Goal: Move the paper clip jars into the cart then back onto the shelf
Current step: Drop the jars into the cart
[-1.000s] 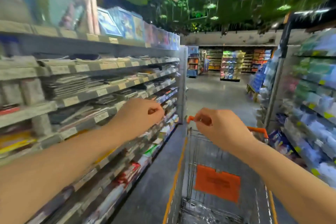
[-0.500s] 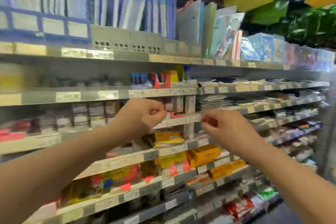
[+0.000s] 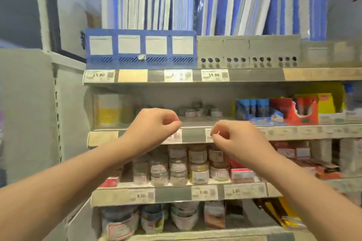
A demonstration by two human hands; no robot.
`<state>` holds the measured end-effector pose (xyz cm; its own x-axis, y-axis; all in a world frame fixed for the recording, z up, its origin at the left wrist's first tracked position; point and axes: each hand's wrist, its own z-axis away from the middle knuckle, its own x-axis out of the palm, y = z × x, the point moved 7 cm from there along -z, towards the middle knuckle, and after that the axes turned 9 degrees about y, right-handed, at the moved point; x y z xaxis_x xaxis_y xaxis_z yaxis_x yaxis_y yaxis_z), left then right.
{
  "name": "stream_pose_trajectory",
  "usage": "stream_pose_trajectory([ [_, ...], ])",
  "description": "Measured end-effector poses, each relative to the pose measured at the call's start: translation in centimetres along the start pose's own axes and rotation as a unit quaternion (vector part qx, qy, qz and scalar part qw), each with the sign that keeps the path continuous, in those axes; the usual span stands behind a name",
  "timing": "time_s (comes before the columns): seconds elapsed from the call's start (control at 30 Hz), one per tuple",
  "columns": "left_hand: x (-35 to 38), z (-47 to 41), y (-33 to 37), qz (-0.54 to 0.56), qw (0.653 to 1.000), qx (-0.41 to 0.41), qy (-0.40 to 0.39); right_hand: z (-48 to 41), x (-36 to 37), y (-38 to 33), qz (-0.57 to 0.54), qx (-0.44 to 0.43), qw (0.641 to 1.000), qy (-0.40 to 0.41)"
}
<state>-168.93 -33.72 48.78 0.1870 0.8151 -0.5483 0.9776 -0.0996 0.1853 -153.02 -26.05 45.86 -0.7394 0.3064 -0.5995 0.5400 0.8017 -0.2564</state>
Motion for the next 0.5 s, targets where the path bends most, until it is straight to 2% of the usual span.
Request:
stream_pose_trajectory([
  [0.3, 7.6, -7.6, -6.4, -0.02, 0.999, -0.029, -0.012, -11.6, 7.9, 4.5, -0.019, -0.085, 0.995, -0.045],
  [0.4, 9.3, -9.7, -8.0, -0.061, 0.997, -0.036, -0.018, -15.0, 9.5, 5.3, 0.068, -0.168, 0.981, -0.068],
  [0.47, 9.9, -10.7, -10.4, -0.105, 0.989, -0.095, -0.031, -16.7, 10.9, 5.1, 0.112, -0.25, 0.957, -0.093],
  [0.5, 10.0, -11.0, -11.7, -0.124, 0.982, -0.133, -0.046, -18.1, 11.7, 4.8, 0.086, -0.245, 0.961, -0.098],
])
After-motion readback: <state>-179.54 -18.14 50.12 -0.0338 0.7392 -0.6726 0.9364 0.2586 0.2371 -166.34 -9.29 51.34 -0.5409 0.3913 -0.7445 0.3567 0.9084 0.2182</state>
